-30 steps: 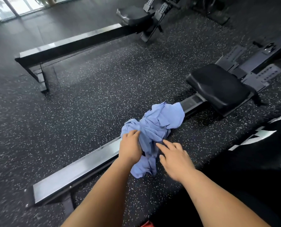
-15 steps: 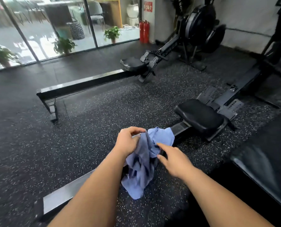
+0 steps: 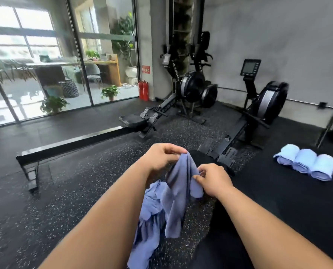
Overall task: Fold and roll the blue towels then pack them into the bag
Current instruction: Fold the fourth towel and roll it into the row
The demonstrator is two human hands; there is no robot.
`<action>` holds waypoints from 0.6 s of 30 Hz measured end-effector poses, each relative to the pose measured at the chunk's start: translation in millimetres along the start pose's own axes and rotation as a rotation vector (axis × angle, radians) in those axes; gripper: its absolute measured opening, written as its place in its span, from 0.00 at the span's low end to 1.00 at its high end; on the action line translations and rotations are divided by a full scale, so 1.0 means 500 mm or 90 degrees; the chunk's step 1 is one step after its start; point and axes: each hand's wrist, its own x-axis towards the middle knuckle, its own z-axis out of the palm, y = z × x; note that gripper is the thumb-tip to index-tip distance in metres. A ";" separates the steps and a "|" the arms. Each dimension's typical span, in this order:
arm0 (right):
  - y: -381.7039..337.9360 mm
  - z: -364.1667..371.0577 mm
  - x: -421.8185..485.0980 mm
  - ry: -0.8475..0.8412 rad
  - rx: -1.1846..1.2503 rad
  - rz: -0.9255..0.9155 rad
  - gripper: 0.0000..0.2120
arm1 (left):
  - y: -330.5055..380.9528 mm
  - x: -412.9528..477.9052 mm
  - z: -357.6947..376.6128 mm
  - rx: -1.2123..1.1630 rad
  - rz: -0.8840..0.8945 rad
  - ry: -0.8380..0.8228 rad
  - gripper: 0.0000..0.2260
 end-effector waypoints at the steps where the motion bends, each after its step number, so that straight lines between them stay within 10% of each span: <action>1: 0.014 -0.026 -0.011 0.028 -0.004 0.010 0.08 | 0.021 0.003 0.014 0.015 0.008 -0.009 0.14; 18: 0.272 -0.552 -0.202 0.554 -0.116 0.044 0.09 | 0.351 0.110 0.400 -0.012 0.200 0.054 0.18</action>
